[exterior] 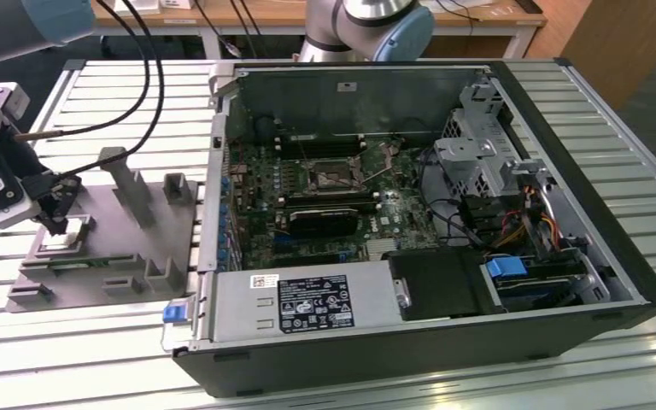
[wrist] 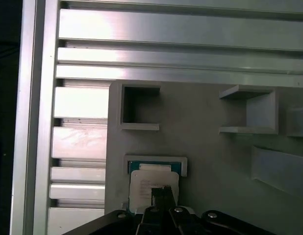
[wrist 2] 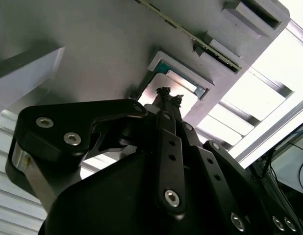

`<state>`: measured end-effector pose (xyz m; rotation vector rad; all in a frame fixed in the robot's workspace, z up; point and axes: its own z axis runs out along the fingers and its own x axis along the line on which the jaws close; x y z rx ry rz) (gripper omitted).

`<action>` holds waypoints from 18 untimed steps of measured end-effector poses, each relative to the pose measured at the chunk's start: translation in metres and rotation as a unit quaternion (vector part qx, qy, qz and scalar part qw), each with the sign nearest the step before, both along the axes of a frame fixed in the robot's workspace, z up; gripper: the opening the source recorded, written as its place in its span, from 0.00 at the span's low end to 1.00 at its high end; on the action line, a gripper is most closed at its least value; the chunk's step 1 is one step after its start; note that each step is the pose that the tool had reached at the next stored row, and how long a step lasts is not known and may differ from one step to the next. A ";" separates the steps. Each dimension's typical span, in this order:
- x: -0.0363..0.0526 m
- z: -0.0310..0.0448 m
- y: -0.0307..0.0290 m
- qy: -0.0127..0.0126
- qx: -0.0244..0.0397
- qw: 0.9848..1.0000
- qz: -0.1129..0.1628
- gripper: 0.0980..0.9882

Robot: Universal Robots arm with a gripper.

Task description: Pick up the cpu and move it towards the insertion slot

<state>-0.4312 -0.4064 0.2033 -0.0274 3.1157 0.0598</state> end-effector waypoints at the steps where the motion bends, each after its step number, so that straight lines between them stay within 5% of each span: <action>1: -0.0008 -0.0011 0.0000 0.000 0.000 1.000 -0.001 0.00; 14: -0.0026 -0.0048 0.0000 0.000 0.000 1.000 -0.003 0.02; 18: -0.0026 -0.0048 0.0000 0.000 0.000 1.000 -0.003 0.28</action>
